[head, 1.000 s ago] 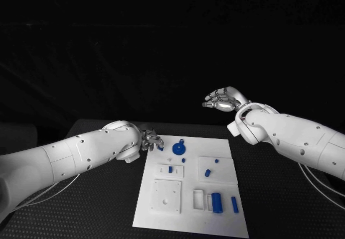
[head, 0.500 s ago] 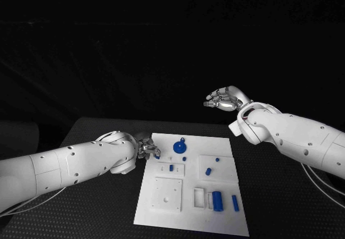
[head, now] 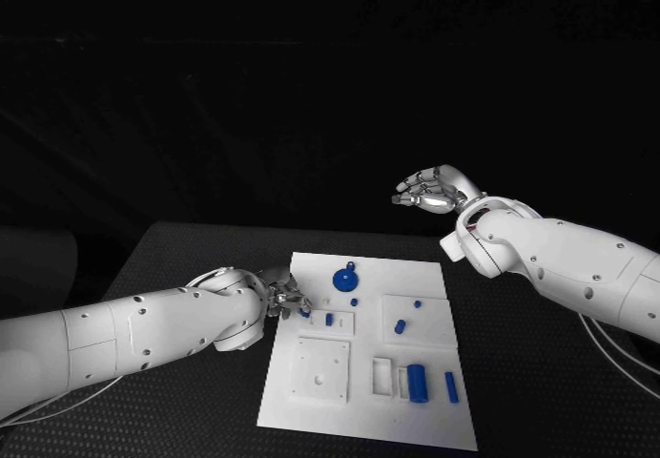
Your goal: Assemble the parts on the task board
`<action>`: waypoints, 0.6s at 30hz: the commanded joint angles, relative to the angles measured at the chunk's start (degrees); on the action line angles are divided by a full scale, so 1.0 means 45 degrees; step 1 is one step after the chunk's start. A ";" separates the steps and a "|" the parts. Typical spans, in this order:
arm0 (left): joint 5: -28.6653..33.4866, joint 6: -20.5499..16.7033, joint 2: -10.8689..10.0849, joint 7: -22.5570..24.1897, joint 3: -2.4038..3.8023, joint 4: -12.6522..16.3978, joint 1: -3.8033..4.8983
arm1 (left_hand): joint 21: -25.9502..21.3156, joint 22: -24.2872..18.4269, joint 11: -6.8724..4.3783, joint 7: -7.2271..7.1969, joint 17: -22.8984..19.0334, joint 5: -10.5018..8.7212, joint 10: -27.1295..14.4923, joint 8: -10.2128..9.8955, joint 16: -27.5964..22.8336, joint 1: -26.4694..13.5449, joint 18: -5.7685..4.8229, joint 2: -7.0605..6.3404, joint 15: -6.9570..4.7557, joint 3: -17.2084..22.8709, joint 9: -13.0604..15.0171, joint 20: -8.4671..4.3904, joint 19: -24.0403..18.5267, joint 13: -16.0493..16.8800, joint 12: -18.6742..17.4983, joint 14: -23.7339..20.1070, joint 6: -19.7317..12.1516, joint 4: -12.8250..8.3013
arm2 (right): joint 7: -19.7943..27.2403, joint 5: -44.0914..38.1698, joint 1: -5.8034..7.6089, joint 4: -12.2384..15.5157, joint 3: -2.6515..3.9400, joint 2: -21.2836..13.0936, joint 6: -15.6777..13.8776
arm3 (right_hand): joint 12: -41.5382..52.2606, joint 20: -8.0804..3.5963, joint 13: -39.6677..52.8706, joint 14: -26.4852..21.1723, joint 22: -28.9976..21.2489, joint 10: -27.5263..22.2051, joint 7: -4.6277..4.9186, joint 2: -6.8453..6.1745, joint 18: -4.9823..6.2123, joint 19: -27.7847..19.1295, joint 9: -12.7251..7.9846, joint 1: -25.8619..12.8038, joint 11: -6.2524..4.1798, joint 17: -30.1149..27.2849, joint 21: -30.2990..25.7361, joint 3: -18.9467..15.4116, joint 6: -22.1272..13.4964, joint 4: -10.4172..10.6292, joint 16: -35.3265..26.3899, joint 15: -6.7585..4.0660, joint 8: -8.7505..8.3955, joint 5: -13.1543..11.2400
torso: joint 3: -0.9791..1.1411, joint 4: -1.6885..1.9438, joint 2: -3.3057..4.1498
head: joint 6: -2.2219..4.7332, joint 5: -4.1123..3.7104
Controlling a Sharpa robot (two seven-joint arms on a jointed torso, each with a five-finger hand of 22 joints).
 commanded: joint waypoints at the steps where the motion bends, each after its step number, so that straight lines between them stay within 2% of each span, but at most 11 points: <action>1: -0.0013 -0.0231 0.0146 0.0061 0.0005 -0.0023 -0.0054 | 0.0084 0.0013 -0.0876 -0.1070 0.0017 0.0037 0.0804 0.0506 0.0043 -0.0012 0.0261 0.0056 -0.0980 0.0036 0.1742 -0.1473 0.0099 0.0026 0.0051 0.0862 0.1453 -0.0003 | 0.0099 -0.0008 -0.0007 0.0032 0.0003 -0.0022 0.0018 | -0.0045 -0.0005 -0.0002 -0.0109 0.0021 -0.0030 0.0114 0.0019 -0.0104 -0.0080 -0.0013 -0.0026 -0.0004 -0.0013 -0.0054 -0.0037 -0.0090 0.0024 -0.0023 -0.0022 0.0059 0.0087 | -0.0007 -0.0026 0.0016 | -0.0028 -0.0010; 9: -0.0017 -0.0002 0.0238 0.0048 0.0005 -0.0144 -0.0083 | 0.0097 0.0024 -0.0883 -0.1079 0.0039 0.0033 0.0805 0.0506 0.0071 -0.0035 0.0264 0.0074 -0.0989 0.0031 0.1764 -0.1479 0.0109 0.0063 0.0101 0.0868 0.1480 -0.0002 | 0.0093 -0.0008 -0.0012 0.0038 0.0003 -0.0034 0.0027 | -0.0046 -0.0005 -0.0002 -0.0111 0.0028 -0.0031 0.0114 0.0021 -0.0104 -0.0078 -0.0015 -0.0023 -0.0004 -0.0015 -0.0059 -0.0037 -0.0091 0.0025 -0.0020 -0.0021 0.0060 0.0094 | 0.0012 -0.0027 0.0013 | -0.0058 -0.0034; 18: -0.0146 0.0141 0.0347 0.0049 0.0005 -0.0262 -0.0137 | 0.0121 0.0046 -0.0897 -0.1097 0.0081 0.0011 0.0810 0.0515 0.0128 -0.0060 0.0268 0.0071 -0.1004 0.0023 0.1803 -0.1488 0.0120 0.0127 0.0193 0.0881 0.1532 -0.0005 | 0.0092 -0.0008 -0.0012 0.0043 0.0003 -0.0036 0.0029 | -0.0048 -0.0004 -0.0002 -0.0112 0.0034 -0.0032 0.0115 0.0020 -0.0104 -0.0077 -0.0016 -0.0023 -0.0003 -0.0017 -0.0065 -0.0038 -0.0092 0.0027 -0.0018 -0.0020 0.0061 0.0100 | 0.0006 -0.0022 0.0008 | -0.0084 -0.0050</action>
